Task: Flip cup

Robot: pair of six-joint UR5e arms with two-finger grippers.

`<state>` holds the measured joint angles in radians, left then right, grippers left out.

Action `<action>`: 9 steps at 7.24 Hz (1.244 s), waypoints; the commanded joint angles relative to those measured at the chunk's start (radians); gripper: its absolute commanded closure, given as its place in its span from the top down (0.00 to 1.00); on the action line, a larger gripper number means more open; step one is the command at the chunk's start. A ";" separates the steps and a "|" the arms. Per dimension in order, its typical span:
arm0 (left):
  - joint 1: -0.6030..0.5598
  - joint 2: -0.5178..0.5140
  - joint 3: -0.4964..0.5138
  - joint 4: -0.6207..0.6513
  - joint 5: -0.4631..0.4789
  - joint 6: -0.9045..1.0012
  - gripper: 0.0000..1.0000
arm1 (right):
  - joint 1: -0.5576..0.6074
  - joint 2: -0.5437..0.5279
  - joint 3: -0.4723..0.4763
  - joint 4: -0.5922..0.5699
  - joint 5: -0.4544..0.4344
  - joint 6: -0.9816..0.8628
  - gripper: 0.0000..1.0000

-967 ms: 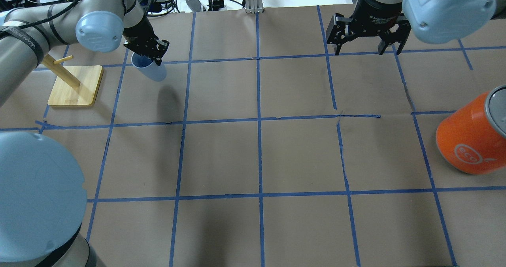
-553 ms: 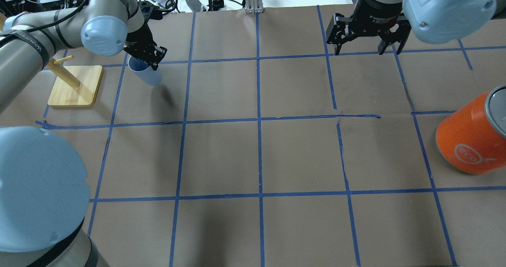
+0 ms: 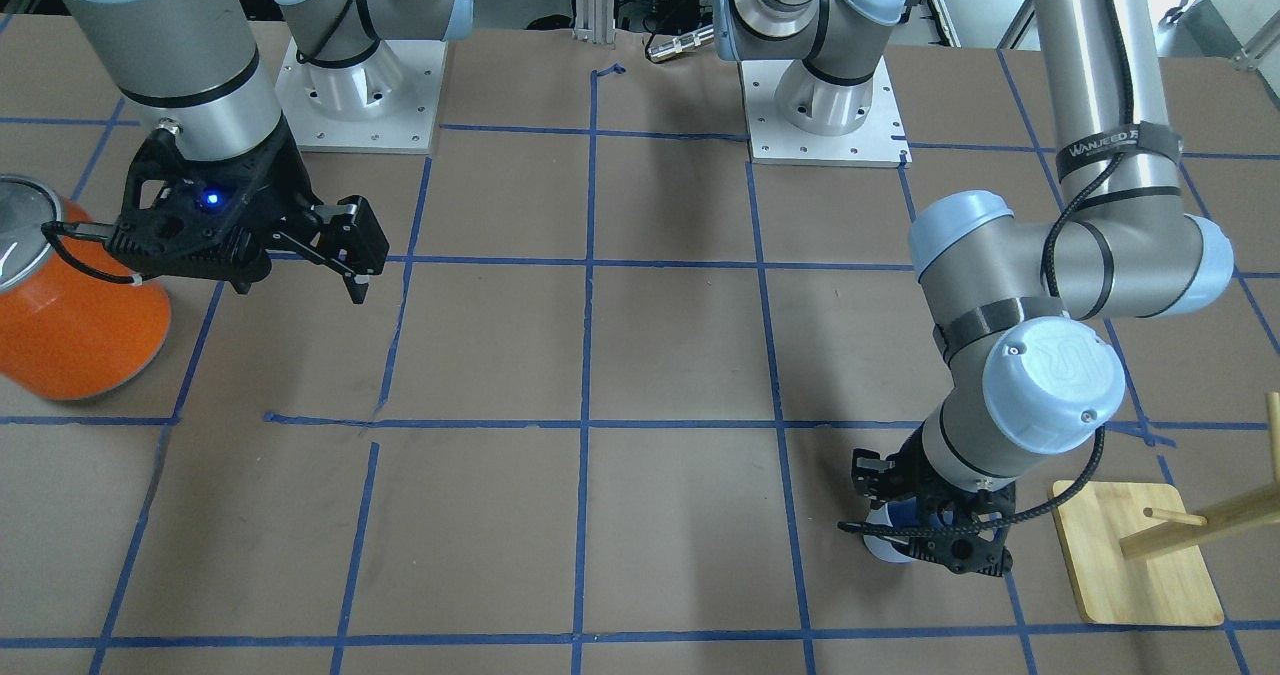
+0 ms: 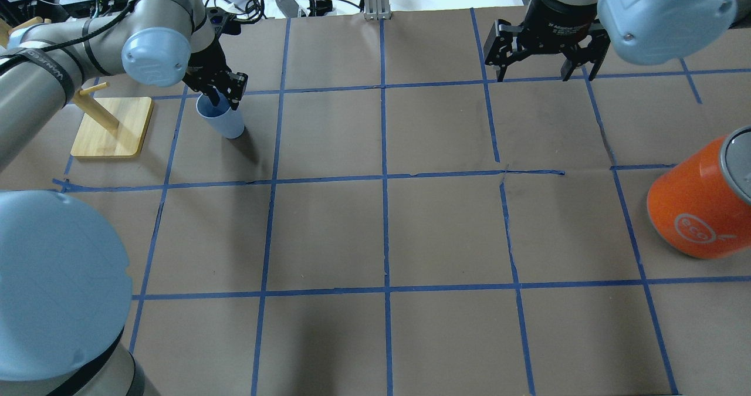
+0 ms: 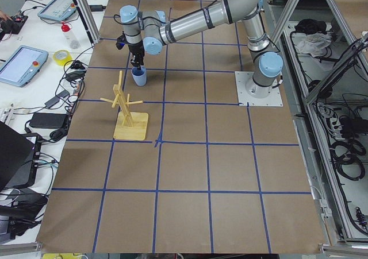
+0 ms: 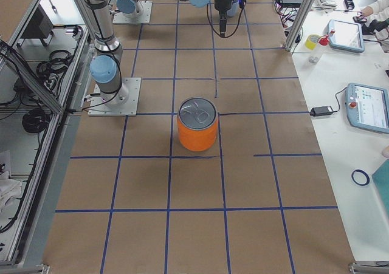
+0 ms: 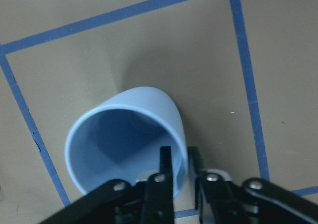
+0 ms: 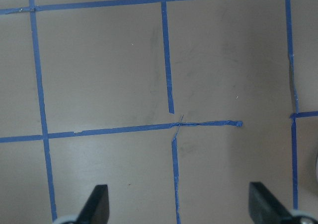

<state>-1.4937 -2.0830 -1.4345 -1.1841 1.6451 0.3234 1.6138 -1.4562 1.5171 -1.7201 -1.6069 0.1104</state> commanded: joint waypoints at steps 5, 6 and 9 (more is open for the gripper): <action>-0.123 0.410 -0.070 -0.151 -0.040 -0.102 1.00 | -0.005 0.000 -0.002 -0.006 0.021 -0.008 1.00; -0.134 0.470 -0.124 -0.126 -0.044 -0.185 1.00 | -0.006 0.002 0.000 -0.004 0.019 -0.009 1.00; -0.135 0.586 -0.250 -0.126 -0.047 -0.221 1.00 | -0.008 0.000 0.000 -0.016 0.018 -0.014 1.00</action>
<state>-1.6282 -1.5379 -1.6422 -1.3108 1.5994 0.1103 1.6064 -1.4552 1.5170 -1.7352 -1.5888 0.0977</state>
